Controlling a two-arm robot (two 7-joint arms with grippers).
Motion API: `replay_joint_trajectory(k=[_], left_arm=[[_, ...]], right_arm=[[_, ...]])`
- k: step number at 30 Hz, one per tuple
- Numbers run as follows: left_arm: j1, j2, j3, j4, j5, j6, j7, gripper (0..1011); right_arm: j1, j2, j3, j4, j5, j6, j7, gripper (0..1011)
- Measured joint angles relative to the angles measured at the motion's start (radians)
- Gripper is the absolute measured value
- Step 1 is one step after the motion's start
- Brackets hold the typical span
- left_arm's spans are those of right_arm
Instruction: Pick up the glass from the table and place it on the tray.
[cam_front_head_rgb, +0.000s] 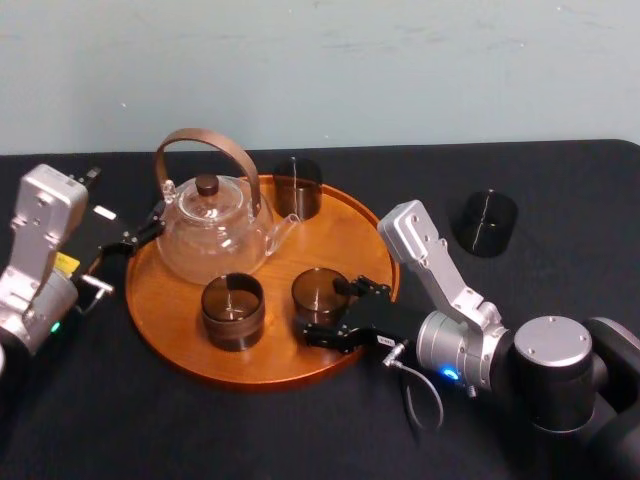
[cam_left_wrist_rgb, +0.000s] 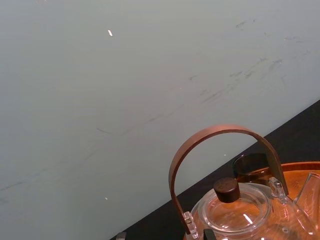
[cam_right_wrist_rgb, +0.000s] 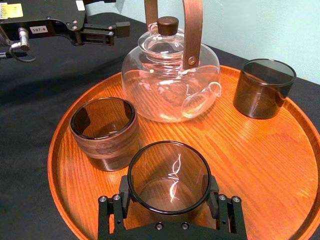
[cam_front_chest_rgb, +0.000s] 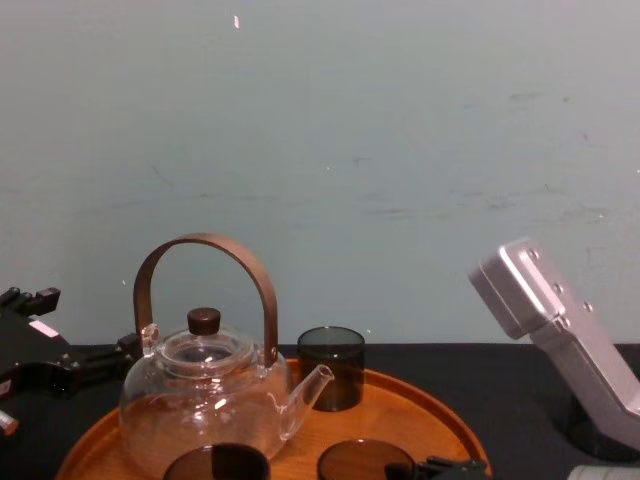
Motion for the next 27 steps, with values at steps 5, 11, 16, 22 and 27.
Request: replay_joint_trajectory(k=[5, 11, 16, 22, 27], left_arm=[[0.000, 0.000, 0.000, 0.000, 0.000, 0.000, 0.000, 1001], [0.000, 0.000, 0.000, 0.000, 0.000, 0.000, 0.000, 1001], [0.000, 0.000, 0.000, 0.000, 0.000, 0.000, 0.000, 1001], [0.000, 0.000, 0.000, 0.000, 0.000, 0.000, 0.000, 1001], [0.000, 0.000, 0.000, 0.000, 0.000, 0.000, 0.000, 1001]], right_arm=[[0.000, 0.000, 0.000, 0.000, 0.000, 0.000, 0.000, 902], [-0.001, 0.000, 0.000, 0.001, -0.002, 0.003, -0.001, 958], [-0.001, 0.000, 0.000, 0.001, -0.002, 0.003, -0.001, 1002], [-0.011, 0.007, 0.005, -0.017, -0.001, -0.001, -0.002, 1002], [-0.030, 0.023, 0.012, -0.059, -0.008, -0.009, -0.016, 1002]])
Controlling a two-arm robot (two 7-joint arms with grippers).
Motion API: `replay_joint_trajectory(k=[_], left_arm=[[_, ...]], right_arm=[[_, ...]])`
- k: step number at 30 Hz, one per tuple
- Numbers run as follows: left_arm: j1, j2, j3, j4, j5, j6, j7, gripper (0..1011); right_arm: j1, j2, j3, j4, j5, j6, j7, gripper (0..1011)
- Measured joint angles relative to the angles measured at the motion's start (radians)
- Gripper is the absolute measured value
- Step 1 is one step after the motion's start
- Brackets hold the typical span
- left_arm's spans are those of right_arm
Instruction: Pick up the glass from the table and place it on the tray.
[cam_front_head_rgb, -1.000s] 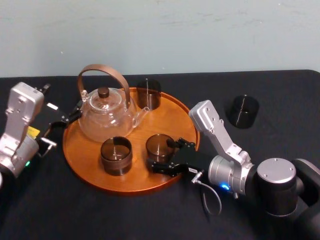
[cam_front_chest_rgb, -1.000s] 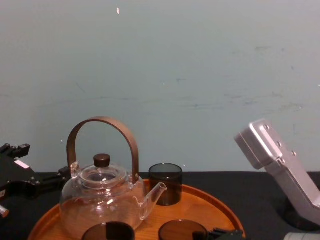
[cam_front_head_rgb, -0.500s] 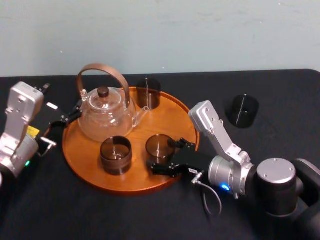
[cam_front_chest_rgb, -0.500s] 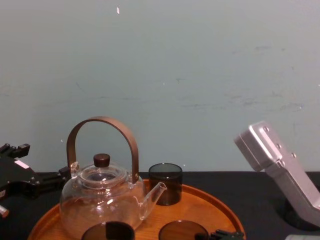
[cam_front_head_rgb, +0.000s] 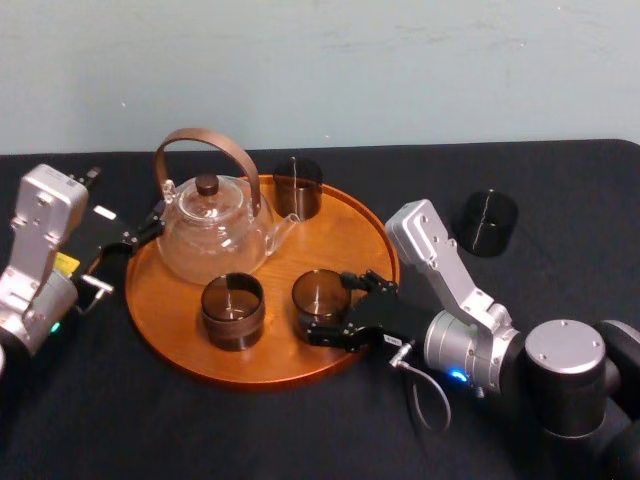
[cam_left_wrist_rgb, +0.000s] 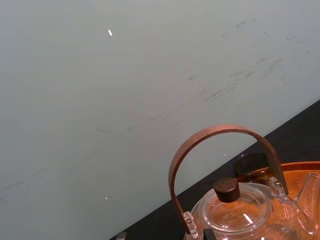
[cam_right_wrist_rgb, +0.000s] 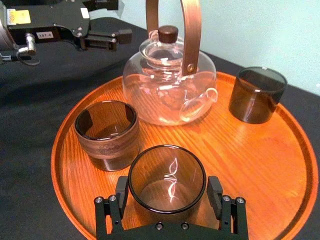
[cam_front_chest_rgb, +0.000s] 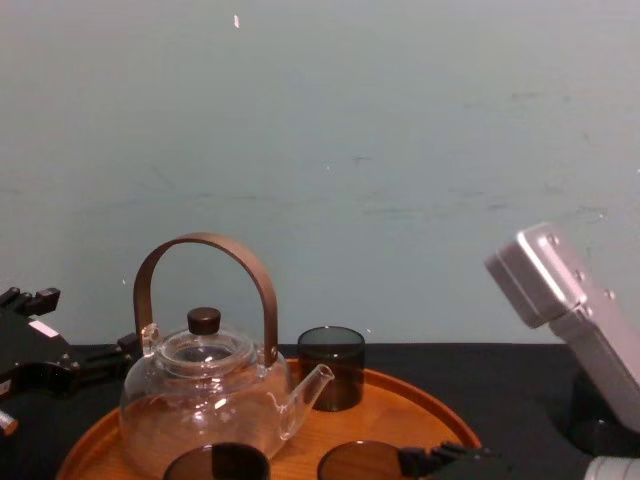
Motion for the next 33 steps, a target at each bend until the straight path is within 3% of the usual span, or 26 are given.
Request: replay_joint_trajectory(k=[15, 27, 33], left_arm=[[0.000, 0.000, 0.000, 0.000, 0.000, 0.000, 0.000, 1001], [0.000, 0.000, 0.000, 0.000, 0.000, 0.000, 0.000, 1001], [0.000, 0.000, 0.000, 0.000, 0.000, 0.000, 0.000, 1001]], right_arm=[[-0.058, 0.037, 0.042, -0.119, -0.009, -0.004, -0.024, 1002], [-0.130, 0.098, 0.110, -0.204, 0.057, -0.019, -0.005, 1002], [-0.175, 0.140, 0.172, -0.222, 0.118, -0.044, -0.001, 1002]])
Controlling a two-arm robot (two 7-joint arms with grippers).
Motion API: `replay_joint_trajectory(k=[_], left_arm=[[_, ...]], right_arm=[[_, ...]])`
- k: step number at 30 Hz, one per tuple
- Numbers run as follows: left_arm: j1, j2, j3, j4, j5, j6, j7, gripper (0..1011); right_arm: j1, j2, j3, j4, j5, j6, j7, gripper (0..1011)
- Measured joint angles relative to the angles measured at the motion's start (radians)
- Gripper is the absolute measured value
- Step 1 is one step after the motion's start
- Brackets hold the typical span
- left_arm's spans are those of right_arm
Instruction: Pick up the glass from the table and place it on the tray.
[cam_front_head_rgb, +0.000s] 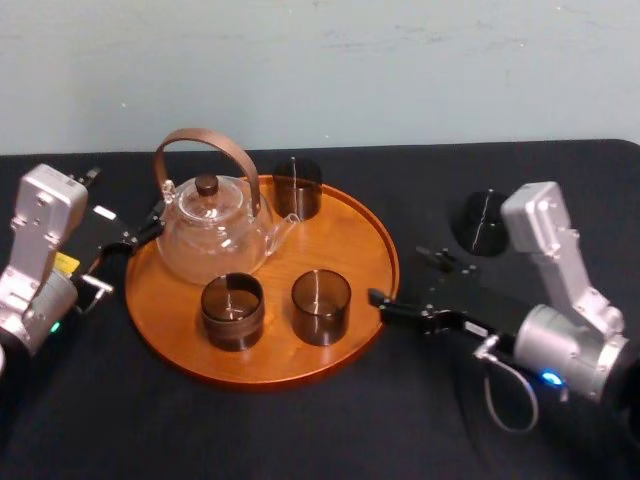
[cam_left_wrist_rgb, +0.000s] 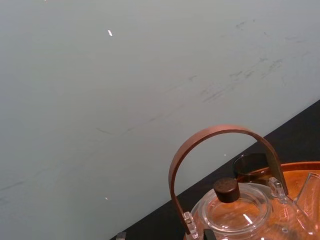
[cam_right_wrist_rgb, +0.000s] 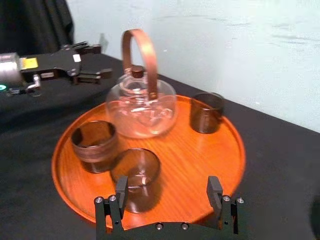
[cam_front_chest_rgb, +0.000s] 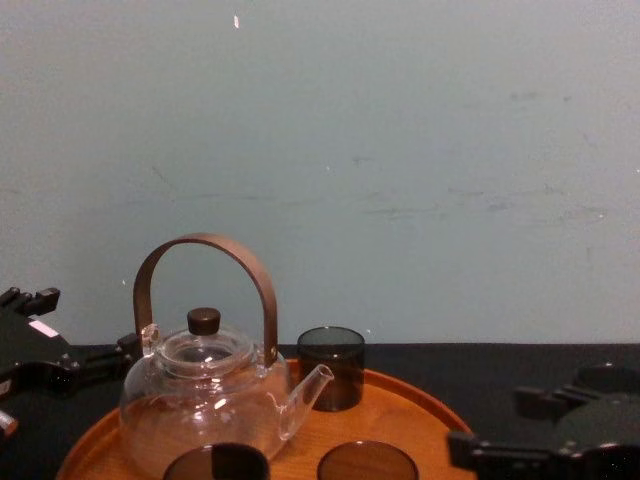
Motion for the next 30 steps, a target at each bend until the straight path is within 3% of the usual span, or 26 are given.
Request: replay_joint_trajectory(k=[13, 30], left_arm=[[0.000, 0.000, 0.000, 0.000, 0.000, 0.000, 0.000, 1002], [0.000, 0.000, 0.000, 0.000, 0.000, 0.000, 0.000, 1001]], right_arm=[[-0.046, 0.052, 0.075, 0.015, 0.056, -0.022, -0.033, 1003], [-0.017, 0.057, 0.144, 0.100, 0.078, -0.024, -0.079, 1002]])
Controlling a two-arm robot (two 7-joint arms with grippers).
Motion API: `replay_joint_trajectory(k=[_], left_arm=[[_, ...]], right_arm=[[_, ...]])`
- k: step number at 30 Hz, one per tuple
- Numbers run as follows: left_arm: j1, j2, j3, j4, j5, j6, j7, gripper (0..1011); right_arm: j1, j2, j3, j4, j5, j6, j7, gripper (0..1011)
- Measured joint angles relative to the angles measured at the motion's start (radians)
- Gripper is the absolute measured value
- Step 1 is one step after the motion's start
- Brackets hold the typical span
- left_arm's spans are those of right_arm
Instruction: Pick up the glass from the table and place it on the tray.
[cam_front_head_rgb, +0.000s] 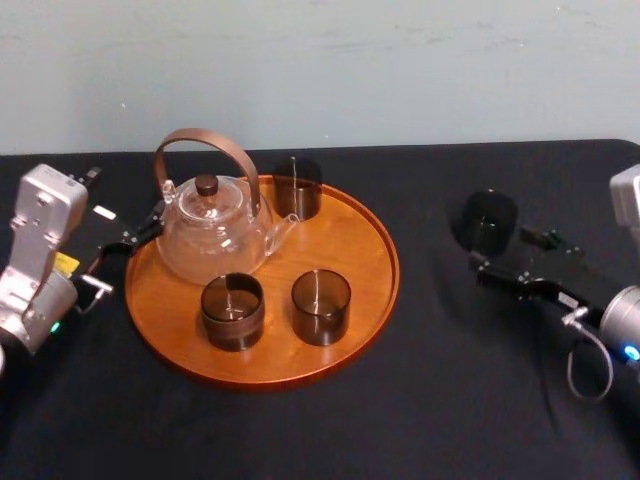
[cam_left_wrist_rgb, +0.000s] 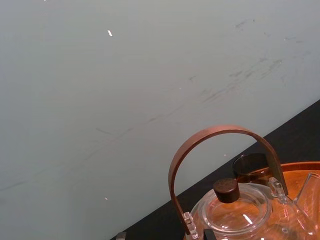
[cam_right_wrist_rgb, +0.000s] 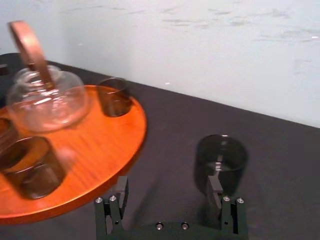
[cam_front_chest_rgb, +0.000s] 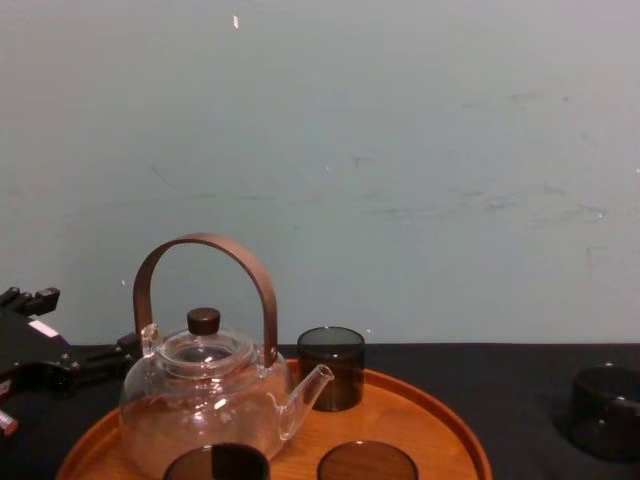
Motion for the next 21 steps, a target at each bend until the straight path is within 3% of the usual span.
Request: replay_joint_trajectory(k=[21], left_arm=[[0.000, 0.000, 0.000, 0.000, 0.000, 0.000, 0.000, 1001]], right_arm=[[0.106, -0.030, 0.019, 0.148, 0.000, 0.003, 0.000, 1002]])
